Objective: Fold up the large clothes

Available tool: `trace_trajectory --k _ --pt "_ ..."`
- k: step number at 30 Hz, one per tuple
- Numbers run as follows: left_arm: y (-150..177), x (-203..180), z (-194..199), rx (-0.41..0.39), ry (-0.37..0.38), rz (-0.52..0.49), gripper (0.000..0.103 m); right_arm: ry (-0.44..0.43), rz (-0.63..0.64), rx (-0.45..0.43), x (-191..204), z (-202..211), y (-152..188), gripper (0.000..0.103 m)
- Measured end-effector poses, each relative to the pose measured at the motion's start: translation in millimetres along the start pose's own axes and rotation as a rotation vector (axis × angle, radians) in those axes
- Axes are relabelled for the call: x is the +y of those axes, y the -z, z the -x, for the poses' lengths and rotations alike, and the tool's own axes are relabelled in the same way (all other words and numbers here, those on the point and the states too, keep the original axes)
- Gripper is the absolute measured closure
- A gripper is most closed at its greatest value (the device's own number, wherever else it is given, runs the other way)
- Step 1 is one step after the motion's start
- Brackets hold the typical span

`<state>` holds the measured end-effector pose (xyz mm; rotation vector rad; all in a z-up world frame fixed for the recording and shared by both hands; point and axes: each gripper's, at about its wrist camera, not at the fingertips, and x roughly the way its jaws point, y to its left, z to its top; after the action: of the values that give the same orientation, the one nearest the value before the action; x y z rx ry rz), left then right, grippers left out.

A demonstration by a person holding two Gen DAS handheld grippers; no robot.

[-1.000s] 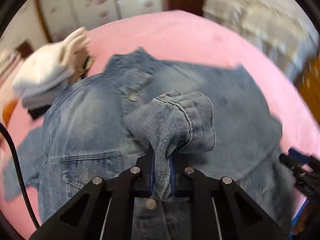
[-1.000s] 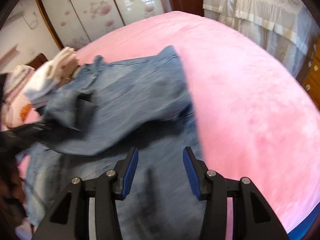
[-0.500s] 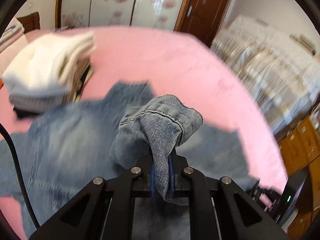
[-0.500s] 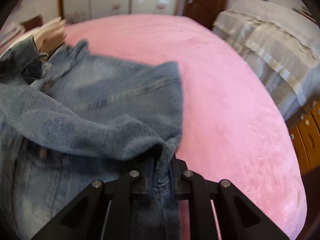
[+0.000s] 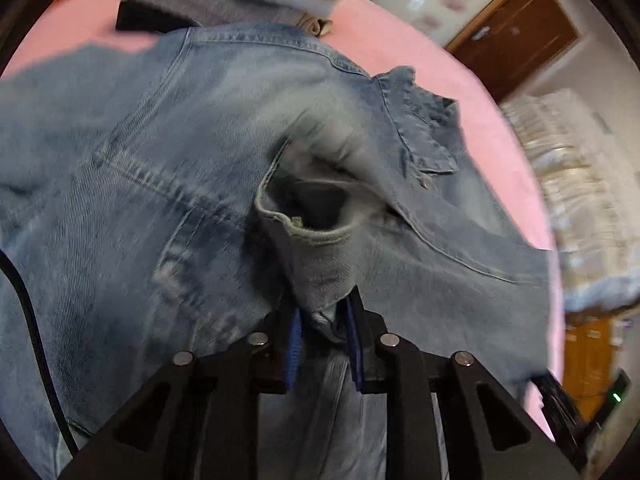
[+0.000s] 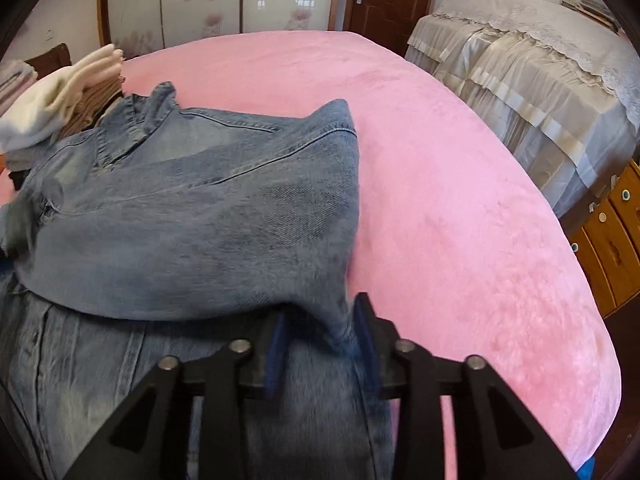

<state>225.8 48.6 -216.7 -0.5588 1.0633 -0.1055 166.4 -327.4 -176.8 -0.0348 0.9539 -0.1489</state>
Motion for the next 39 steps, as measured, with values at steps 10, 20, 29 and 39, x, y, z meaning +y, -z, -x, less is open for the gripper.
trace_trajectory --k 10,20,29,39 --pt "-62.7 -17.2 36.9 0.004 0.079 -0.169 0.048 -0.258 -0.123 0.024 -18.3 47.0 -37.9 0.051" --pt "-130.3 2.2 -33.8 0.188 0.040 -0.099 0.048 -0.277 -0.196 0.066 -24.3 0.3 -111.1 0.038" --pt "-110.9 -4.7 -66.4 0.301 0.013 -0.230 0.052 -0.150 -0.251 0.185 -41.4 -94.5 -145.1 0.038" --pt "-104.8 -79.0 -37.1 0.031 -0.125 -0.489 0.079 -0.072 -0.218 0.075 -42.1 -99.1 -135.1 0.091"
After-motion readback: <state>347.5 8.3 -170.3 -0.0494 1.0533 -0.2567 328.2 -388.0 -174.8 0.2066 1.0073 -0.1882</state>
